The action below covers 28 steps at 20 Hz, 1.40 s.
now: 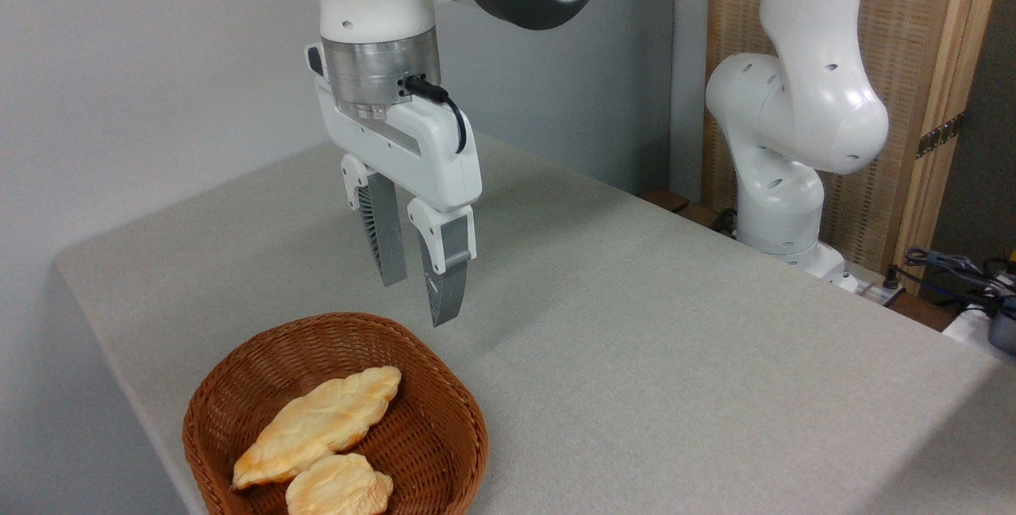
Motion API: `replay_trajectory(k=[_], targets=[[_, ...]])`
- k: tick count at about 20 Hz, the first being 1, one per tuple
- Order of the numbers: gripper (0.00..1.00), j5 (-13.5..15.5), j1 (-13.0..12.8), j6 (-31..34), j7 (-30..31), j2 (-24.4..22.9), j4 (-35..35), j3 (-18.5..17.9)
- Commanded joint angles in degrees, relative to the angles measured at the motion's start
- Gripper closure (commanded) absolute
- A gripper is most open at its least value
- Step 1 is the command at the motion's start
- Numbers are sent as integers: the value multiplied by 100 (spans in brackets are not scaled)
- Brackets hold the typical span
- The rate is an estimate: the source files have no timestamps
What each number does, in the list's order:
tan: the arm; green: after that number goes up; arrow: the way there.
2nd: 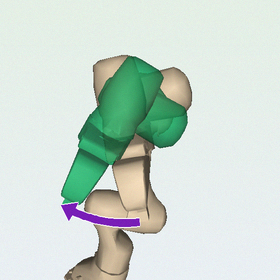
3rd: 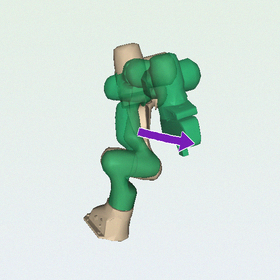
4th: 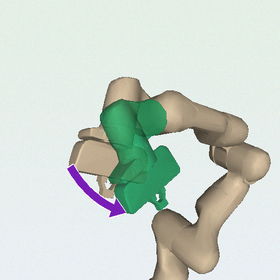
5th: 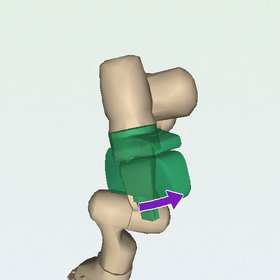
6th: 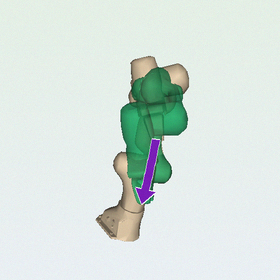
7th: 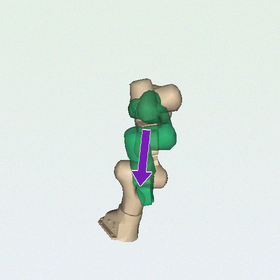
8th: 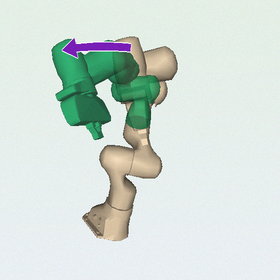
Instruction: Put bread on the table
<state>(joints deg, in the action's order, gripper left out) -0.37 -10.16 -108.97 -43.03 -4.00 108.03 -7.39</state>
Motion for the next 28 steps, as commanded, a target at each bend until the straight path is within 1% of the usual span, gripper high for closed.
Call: replay_trajectory(k=[1, 4, 6, 8, 11, 13, 17, 19, 22, 23, 28], targets=[[0, 72, -30, 104, 50, 162, -133, -52], [0, 54, -30, -1, 93, 355, -133, -17], [0, 72, -30, -202, 128, 408, -133, -8], [0, 98, -30, -396, 304, 505, -133, -8], [0, 308, -30, -1010, 769, 733, -124, -8], [0, 379, -39, -1283, 980, 891, -124, 0], [0, 388, -48, -1705, 1025, 1207, -133, 35], [0, 449, -48, -2004, 1043, 1339, -133, 141], [0, 625, -48, -2049, 1043, 1384, -133, 150], [0, 643, -48, -2049, 1043, 1393, -133, 150], [0, 573, -39, -2058, 981, 1507, -133, 246]])
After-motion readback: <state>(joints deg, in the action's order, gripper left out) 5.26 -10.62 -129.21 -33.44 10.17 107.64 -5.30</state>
